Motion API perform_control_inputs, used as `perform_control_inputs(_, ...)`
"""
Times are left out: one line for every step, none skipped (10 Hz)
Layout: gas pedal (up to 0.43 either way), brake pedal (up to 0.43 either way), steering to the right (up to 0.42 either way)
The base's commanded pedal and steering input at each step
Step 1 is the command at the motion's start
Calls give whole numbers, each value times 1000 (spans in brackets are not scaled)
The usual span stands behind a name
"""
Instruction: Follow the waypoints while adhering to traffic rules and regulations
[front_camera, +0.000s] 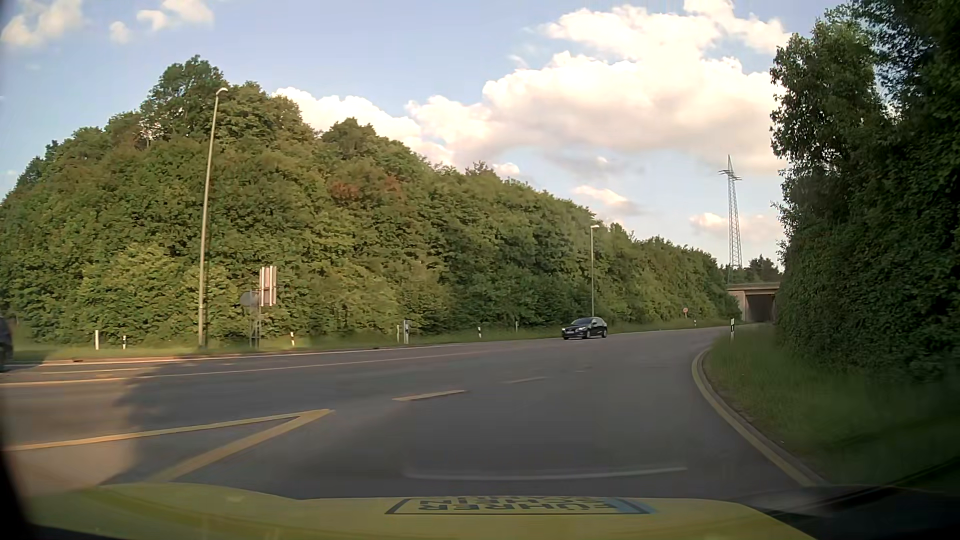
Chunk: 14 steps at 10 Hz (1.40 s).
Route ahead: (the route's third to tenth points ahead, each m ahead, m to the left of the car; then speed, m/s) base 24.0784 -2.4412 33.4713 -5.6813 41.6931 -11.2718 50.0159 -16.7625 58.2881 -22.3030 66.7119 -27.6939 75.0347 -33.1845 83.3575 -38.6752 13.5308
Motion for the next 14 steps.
perform_control_inputs(358,0,111)
perform_control_inputs(319,0,112)
perform_control_inputs(299,0,114)
perform_control_inputs(280,0,114)
perform_control_inputs(260,0,112)
perform_control_inputs(260,0,111)
perform_control_inputs(248,0,106)
perform_control_inputs(248,0,105)
perform_control_inputs(248,0,102)
perform_control_inputs(240,0,102)
perform_control_inputs(228,0,99)
perform_control_inputs(228,0,96)
perform_control_inputs(228,0,94)
perform_control_inputs(228,0,95)
